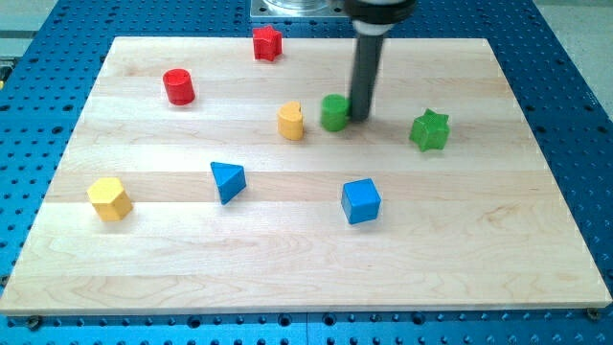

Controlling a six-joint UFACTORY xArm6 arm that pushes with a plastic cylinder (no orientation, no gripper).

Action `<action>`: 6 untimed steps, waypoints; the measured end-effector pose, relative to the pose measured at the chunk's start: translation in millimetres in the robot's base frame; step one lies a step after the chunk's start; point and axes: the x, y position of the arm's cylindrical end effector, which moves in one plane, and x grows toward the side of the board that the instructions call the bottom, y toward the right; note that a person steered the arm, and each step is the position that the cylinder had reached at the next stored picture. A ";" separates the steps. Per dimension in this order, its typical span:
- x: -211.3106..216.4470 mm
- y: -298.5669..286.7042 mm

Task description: Move the green star to the bottom right side of the green circle

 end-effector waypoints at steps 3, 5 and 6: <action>-47.0 97.7; 32.7 185.8; 48.4 98.3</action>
